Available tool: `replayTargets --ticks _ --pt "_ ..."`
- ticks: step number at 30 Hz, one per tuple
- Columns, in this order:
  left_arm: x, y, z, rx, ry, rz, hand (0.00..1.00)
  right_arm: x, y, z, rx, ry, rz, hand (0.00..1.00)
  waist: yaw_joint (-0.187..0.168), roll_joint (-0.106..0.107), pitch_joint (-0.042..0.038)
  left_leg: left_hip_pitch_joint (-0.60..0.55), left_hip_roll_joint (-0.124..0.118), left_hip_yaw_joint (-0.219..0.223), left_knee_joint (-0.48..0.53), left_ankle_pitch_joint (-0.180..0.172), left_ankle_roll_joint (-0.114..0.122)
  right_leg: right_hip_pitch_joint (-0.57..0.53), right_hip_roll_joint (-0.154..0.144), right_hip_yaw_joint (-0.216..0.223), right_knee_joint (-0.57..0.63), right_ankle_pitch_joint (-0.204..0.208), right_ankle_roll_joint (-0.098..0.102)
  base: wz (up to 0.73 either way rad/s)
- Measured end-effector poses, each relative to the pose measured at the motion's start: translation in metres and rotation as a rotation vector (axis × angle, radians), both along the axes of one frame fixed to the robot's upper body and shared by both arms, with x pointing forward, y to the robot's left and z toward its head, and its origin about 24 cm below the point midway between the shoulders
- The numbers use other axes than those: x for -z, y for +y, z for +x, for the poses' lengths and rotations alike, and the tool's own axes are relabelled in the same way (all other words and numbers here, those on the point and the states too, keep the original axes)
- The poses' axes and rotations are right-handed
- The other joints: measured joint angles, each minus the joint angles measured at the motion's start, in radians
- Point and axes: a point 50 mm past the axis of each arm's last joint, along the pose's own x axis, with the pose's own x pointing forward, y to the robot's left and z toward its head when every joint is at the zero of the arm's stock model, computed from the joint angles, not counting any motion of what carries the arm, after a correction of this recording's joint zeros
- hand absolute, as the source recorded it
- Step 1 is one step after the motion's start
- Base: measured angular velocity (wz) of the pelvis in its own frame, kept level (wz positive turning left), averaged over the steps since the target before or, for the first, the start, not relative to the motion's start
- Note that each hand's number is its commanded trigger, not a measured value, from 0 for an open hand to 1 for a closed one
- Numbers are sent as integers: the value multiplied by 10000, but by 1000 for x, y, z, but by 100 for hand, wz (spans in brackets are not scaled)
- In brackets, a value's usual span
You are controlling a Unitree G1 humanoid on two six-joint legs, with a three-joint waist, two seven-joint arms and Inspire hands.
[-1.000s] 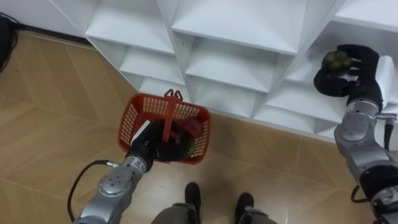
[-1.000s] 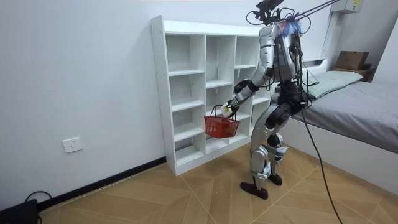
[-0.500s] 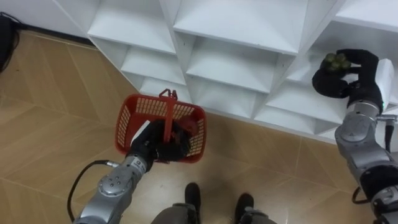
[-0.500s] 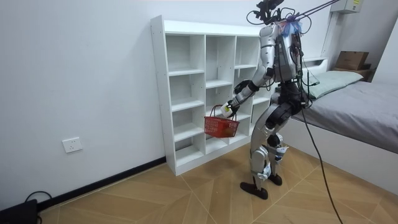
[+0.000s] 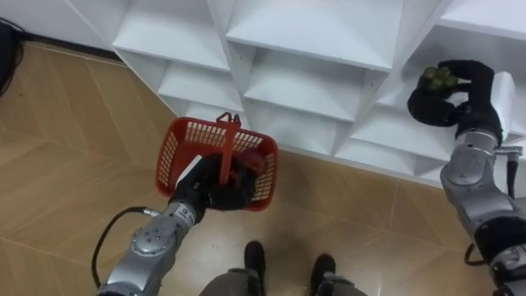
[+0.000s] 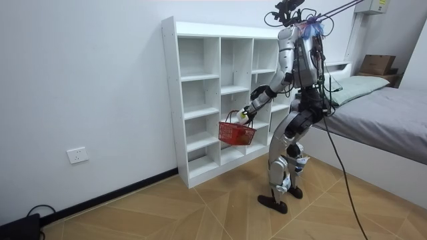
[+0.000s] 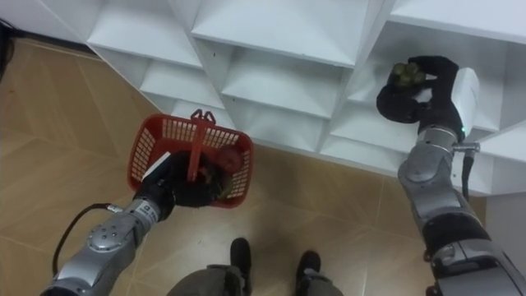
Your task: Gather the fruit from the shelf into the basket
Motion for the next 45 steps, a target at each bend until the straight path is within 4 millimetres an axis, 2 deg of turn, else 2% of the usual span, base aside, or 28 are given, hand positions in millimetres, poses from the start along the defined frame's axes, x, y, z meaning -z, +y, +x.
replayTargets --ticks 4,7,10,11,12,16,18,23,27,36,45 --pt "0 1 0 -96 -25 38 100 -6 4 2 -147 -332 -15 100 -74 -1 -2 12 1 17 2 2 3 9 -2 2 -4 2 2 0" --pt "1 2 -1 -255 3 87 100 -12 17 3 -526 -854 2 100 -201 2 -14 16 11 20 9 2 3 9 11 11 -3 2 1 0" --pt "1 2 -1 -232 5 104 100 -16 31 1 -1078 -1342 57 100 -268 -8 -132 7 24 12 -2 4 0 22 38 4 -63 17 -12 0" --pt "1 1 -1 -200 -8 165 100 -15 33 -2 -1203 -1446 108 100 -284 -33 -221 8 26 10 -9 4 0 37 40 -10 -79 17 -12 3" --pt "1 1 -1 -190 -18 184 100 -14 35 -4 -1289 -1518 168 100 -295 -37 -268 33 27 3 -8 4 0 88 43 -30 -97 17 -11 4" --pt "1 2 -6 -189 -62 141 100 -8 44 -11 -1433 -1590 343 100 -467 -35 -277 100 30 10 3 3 0 173 48 -37 -118 22 -4 1" --pt "2 0 -12 -151 -61 35 100 3 48 -21 -1535 -1349 458 100 -502 -13 -291 184 72 9 -17 2 -1 305 92 -77 -311 73 -13 0" --pt "3 0 -15 -243 -52 -35 100 20 51 -35 -1603 -815 713 100 -467 77 -350 218 180 16 -18 8 -10 450 214 -113 -488 221 -33 -3" --pt "0 1 -18 -415 -197 -274 100 24 58 -44 -1978 -893 1044 100 -505 164 -404 213 212 22 -34 18 -26 451 237 -128 -598 246 -45 0" --pt "2 -10 -26 -664 -311 -754 100 36 69 -72 -2354 -831 1647 100 -503 173 -410 327 204 174 -191 21 -32 429 268 57 -641 239 -34 -3" --pt "6 -12 -32 -866 -149 -820 100 48 77 -83 -2973 -214 1912 100 -594 217 -438 345 354 303 -355 39 -132 453 457 109 -979 369 -126 -6"
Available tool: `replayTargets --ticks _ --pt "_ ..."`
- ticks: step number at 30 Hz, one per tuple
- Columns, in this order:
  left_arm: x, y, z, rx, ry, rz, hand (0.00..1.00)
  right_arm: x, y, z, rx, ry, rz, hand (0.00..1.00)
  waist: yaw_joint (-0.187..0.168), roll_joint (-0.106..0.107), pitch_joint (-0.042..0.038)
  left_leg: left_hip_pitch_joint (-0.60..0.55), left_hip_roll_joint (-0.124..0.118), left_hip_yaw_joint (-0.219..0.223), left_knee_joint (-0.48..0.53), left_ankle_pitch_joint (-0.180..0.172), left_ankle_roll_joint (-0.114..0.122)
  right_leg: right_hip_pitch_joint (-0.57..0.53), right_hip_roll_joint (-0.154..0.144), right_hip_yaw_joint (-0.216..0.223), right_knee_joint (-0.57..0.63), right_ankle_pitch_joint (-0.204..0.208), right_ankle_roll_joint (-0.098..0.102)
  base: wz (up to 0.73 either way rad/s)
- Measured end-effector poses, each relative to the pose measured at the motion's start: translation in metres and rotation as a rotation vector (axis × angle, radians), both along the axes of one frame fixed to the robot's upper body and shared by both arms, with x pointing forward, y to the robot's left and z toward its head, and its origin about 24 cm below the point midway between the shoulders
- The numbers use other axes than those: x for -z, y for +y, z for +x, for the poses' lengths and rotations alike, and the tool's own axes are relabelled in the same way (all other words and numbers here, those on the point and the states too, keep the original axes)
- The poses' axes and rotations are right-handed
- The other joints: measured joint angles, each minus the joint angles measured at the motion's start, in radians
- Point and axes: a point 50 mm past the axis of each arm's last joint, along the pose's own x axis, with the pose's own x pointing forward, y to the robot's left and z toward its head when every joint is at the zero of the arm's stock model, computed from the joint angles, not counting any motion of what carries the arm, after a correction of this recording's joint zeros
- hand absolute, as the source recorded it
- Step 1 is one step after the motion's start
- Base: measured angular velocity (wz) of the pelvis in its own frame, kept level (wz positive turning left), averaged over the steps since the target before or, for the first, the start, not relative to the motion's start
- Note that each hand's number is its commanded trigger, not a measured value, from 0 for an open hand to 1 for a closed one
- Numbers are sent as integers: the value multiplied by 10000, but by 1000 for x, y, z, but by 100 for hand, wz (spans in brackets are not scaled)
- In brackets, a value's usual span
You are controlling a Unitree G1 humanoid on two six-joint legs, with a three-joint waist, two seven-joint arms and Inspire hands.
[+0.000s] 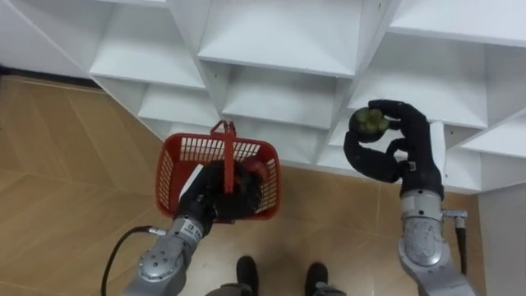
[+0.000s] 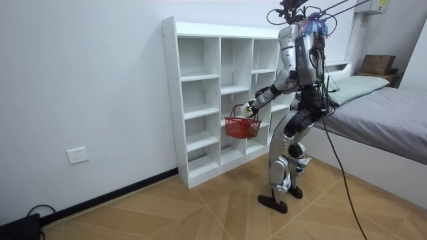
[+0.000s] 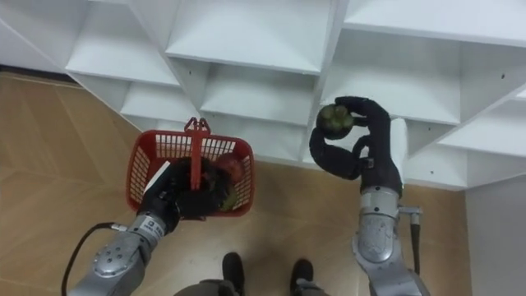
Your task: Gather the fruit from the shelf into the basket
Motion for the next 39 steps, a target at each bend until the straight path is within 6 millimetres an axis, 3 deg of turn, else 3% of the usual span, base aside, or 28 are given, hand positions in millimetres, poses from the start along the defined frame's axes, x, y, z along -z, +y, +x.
replayTargets --ticks 19,30,39 --pt "4 0 -12 -30 194 -175 100 6 28 -15 -2006 614 353 100 -163 24 -16 121 37 7 -223 59 -126 6 143 206 -117 28 -53 -1" --pt "7 -16 -18 432 411 -800 100 9 56 -23 -3746 1056 13 100 -101 71 -28 121 46 5 -225 55 -129 41 155 192 -167 30 -54 0" --pt "7 -29 -20 993 421 -1124 100 13 63 -27 -4228 1335 112 100 -110 131 -32 119 52 4 -219 50 -136 27 163 193 -152 28 -56 0"
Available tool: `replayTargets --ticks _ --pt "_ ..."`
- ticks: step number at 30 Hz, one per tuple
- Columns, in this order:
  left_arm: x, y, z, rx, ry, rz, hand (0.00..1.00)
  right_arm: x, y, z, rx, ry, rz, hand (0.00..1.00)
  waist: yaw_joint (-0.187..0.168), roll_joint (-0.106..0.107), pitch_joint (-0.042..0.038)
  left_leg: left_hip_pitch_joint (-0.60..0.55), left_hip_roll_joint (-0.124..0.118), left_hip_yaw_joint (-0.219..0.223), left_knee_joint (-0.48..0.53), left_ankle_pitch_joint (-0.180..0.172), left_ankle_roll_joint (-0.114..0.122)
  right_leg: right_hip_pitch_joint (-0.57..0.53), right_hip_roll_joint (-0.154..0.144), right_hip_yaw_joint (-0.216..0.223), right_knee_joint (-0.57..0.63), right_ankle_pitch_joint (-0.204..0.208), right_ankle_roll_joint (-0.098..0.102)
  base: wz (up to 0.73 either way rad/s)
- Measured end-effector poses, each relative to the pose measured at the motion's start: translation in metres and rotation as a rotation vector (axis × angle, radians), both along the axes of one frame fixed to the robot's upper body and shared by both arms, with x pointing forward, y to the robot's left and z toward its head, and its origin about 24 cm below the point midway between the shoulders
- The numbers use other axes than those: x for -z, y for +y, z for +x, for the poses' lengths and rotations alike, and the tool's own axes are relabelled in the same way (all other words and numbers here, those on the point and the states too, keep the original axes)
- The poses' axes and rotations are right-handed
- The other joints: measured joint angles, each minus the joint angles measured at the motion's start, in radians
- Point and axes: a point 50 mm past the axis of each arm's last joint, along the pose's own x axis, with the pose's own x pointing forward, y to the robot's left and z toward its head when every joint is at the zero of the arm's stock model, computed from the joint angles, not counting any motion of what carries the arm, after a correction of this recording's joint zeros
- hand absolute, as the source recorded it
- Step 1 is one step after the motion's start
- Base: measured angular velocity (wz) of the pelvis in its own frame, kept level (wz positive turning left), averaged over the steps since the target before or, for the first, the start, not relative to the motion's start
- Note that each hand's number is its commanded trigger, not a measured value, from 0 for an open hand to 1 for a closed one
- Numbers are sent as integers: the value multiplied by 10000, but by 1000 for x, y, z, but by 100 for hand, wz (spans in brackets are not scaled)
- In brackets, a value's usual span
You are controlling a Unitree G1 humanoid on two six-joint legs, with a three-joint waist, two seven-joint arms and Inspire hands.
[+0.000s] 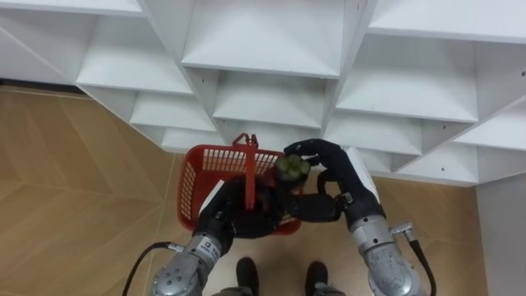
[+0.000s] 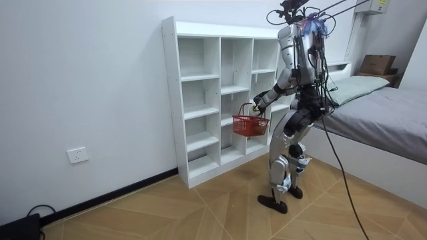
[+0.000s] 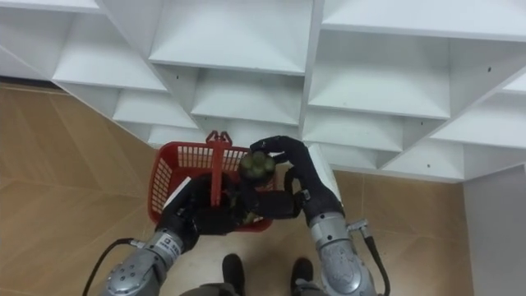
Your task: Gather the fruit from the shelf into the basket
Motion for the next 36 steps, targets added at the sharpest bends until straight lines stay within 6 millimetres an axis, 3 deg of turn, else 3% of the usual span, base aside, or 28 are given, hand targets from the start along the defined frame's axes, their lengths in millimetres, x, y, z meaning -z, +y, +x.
replayTargets --ticks 29,30,31,32,36 --pt "-2 -1 1 41 63 -652 100 -8 5 7 -381 -136 165 100 -18 -1 1 -303 14 -2 32 -25 -11 -255 -5 -51 17 -1 1 0" --pt "-2 -1 2 77 37 -678 100 -9 5 8 -390 -182 179 98 -18 -1 1 -316 14 -1 32 -25 -11 -272 -6 -50 15 -2 0 0" --pt "-3 -1 2 88 24 -684 100 -10 5 8 -390 -196 184 81 -18 -1 1 -318 14 -1 32 -25 -11 -276 -6 -50 14 -3 -1 0" --pt "-3 -2 3 107 3 -690 100 -10 5 8 -387 -207 190 71 -18 -1 2 -318 16 1 31 -25 -12 -279 -6 -50 13 -6 -5 0" --pt "-4 -2 4 151 -45 -702 100 -11 5 8 -379 -254 205 58 -21 -1 1 -320 21 10 26 -27 -15 -288 -5 -50 14 -10 -10 0"
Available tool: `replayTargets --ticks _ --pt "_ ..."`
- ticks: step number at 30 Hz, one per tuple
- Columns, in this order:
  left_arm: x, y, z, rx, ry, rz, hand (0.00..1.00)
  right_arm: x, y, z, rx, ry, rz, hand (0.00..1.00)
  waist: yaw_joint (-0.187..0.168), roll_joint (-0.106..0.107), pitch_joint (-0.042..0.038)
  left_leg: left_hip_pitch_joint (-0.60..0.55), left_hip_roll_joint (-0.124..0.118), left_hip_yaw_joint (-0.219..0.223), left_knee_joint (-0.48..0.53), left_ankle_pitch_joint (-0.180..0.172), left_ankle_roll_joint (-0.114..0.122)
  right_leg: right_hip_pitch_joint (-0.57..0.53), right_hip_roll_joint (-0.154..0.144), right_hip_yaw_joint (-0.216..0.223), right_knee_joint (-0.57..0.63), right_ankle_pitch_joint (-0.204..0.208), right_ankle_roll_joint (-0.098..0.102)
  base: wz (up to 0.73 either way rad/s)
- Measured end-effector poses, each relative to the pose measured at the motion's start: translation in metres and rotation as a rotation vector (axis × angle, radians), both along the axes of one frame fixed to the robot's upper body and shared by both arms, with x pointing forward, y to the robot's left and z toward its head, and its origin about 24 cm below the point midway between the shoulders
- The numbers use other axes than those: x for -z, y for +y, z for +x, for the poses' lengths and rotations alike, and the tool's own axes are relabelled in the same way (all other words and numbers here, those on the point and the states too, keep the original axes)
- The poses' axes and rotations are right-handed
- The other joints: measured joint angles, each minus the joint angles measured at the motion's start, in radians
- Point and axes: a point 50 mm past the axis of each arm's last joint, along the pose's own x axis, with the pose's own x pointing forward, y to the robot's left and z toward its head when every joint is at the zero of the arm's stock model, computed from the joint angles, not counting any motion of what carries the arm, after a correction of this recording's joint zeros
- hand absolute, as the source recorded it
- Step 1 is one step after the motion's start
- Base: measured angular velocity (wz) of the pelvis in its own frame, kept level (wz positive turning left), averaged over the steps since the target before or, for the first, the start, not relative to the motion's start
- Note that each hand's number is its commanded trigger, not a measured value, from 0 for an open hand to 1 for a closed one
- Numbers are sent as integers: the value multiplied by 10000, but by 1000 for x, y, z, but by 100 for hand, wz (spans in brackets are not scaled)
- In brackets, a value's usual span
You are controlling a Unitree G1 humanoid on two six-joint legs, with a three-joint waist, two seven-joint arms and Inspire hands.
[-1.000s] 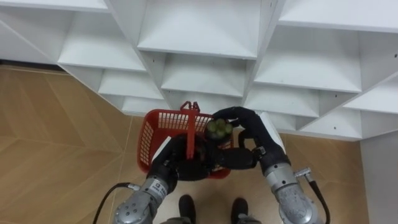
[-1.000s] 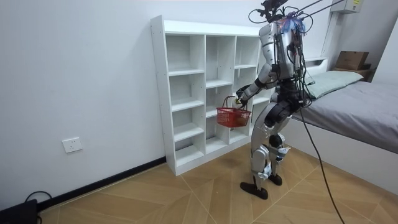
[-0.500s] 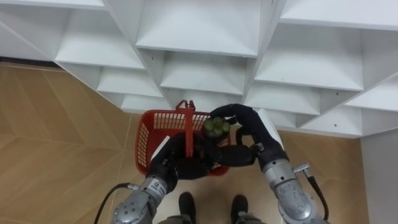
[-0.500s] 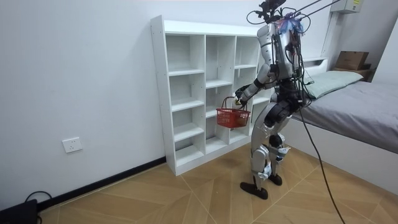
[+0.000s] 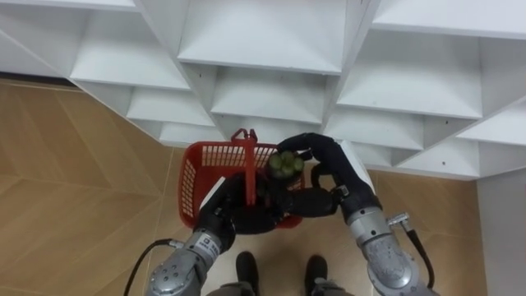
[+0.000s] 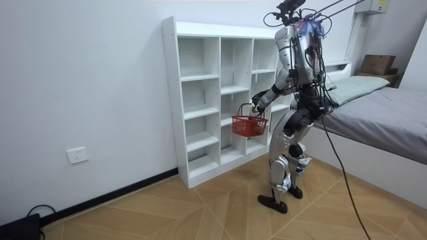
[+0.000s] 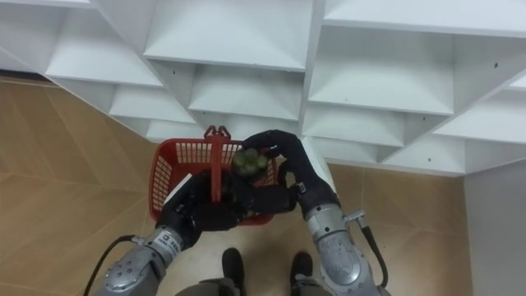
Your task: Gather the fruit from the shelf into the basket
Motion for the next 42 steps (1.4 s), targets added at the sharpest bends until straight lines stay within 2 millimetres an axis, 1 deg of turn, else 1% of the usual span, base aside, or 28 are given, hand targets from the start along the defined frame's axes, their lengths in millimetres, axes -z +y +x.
replayTargets --ticks 2,5,8,23,30,42 --pt "0 0 0 37 -1 -11 100 -1 -1 1 45 -56 26 37 1 0 0 -3 0 1 -1 -1 -1 -2 0 0 -3 0 0 0" --pt "0 -1 -1 112 -11 -52 100 -5 -2 2 118 -219 79 10 3 0 0 -3 -2 -1 -4 -1 -1 -3 0 3 -12 0 0 0" --pt "0 -2 -1 187 -26 -81 100 -9 -2 3 141 -375 202 0 -1 0 0 -1 -1 -1 -4 0 -1 -3 2 5 -17 0 0 0" --pt "-5 -4 0 302 -251 -176 100 -8 0 1 61 -338 221 0 31 2 1 0 37 42 9 -7 -13 -14 34 45 10 3 -9 0" --pt "-6 -4 0 304 -271 -193 100 -8 0 1 65 -341 212 0 23 3 1 -1 105 72 30 -34 -57 -18 91 55 1 14 -62 -1" --pt "-6 -4 1 304 -288 -188 100 -8 0 1 62 -344 201 0 11 2 1 -2 110 72 29 -40 -67 -18 99 59 -2 9 -71 0"
